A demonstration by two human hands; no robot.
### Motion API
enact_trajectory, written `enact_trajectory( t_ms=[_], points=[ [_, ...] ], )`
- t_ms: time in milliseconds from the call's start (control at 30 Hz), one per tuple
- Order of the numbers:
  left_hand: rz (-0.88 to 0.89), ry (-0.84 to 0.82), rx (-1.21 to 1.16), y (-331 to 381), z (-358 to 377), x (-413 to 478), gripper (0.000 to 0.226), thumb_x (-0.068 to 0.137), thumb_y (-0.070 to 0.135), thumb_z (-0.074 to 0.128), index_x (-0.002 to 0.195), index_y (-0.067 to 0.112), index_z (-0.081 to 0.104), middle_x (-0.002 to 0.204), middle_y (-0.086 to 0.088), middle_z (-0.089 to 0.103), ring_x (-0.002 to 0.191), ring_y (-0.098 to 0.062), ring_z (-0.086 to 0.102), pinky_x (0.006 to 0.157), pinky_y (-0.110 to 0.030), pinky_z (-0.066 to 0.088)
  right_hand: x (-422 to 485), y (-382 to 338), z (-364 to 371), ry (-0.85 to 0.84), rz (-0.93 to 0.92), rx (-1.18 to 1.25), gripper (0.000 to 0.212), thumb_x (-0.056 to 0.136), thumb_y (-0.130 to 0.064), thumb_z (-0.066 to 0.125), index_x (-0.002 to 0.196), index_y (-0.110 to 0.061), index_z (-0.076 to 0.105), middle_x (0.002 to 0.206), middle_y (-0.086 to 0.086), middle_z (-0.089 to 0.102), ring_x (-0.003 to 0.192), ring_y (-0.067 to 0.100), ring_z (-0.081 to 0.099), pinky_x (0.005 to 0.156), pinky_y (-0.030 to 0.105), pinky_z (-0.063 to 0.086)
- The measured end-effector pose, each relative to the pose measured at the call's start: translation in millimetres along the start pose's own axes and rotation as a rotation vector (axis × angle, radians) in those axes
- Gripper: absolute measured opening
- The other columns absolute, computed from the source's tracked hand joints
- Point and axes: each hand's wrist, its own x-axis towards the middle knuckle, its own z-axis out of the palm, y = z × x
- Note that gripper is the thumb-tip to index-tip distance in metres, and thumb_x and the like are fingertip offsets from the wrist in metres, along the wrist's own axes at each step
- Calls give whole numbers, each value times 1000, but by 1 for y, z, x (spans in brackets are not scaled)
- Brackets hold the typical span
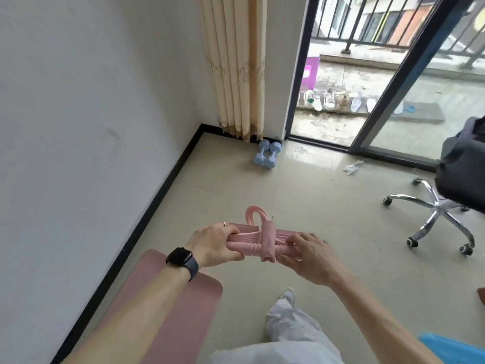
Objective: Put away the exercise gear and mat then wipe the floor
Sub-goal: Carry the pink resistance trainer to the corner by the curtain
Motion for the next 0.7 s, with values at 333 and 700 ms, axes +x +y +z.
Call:
enact_trajectory(
  t_ms=[333,700],
  points=[
    [-160,-6,-82,-3,-86,181,60,69,65,67,122,40,57,114,15,59,99,-13,60,72,-27,41,215,62,-107,-169,-105,-13,53,85,-74,46,120,-35,53,125,-13,58,116,15,48,91,32,42],
    [-237,-143,-174,-76,-154,402,60,68,59,73,121,33,59,113,10,60,98,-16,60,72,-29,41,463,72,-174,-392,-81,-39,51,83,-70,49,103,-23,57,98,-6,61,90,17,59,79,37,54]
  ],
)
